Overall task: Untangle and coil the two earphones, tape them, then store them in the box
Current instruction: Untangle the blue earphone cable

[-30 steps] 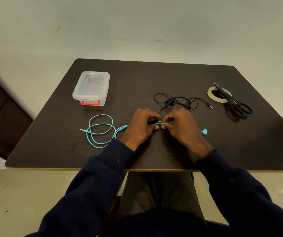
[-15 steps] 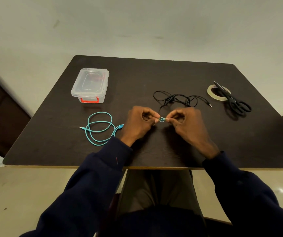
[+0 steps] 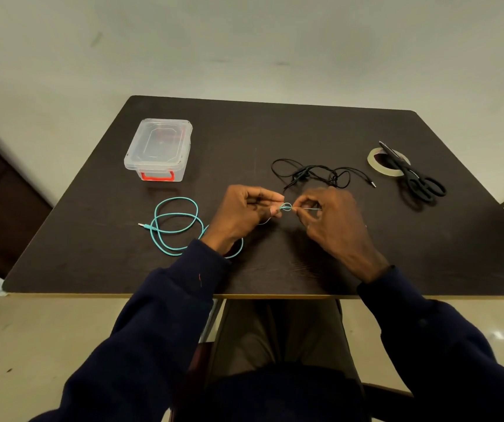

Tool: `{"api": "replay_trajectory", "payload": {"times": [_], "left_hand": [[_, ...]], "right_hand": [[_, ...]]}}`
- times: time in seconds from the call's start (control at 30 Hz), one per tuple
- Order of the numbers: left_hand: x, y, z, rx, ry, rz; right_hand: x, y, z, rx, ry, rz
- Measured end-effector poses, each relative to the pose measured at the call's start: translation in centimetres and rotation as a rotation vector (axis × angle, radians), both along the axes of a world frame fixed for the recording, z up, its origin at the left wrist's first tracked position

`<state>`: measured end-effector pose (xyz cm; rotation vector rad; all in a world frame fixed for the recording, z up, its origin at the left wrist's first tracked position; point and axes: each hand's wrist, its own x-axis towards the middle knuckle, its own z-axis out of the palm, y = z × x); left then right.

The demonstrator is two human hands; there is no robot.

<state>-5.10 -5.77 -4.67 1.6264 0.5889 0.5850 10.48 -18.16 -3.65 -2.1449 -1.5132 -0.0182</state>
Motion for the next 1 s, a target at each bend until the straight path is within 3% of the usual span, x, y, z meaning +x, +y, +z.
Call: {"api": "replay_trajectory", "payload": {"times": [0.17, 0.47, 1.0], "left_hand": [[-0.5, 0.6, 0.3, -0.113, -0.013, -0.055], [-0.2, 0.1, 0.1, -0.104, -0.067, -0.006], [0.1, -0.1, -0.1, -0.055, -0.086, 0.053]], "right_hand": [[-0.1, -0.2, 0.1, 0.048, -0.036, -0.005], [-0.8, -0.3, -0.3, 0.201, -0.354, 0.002], [-0.5, -0.6, -1.0, 0.201, -0.448, 0.087]]}}
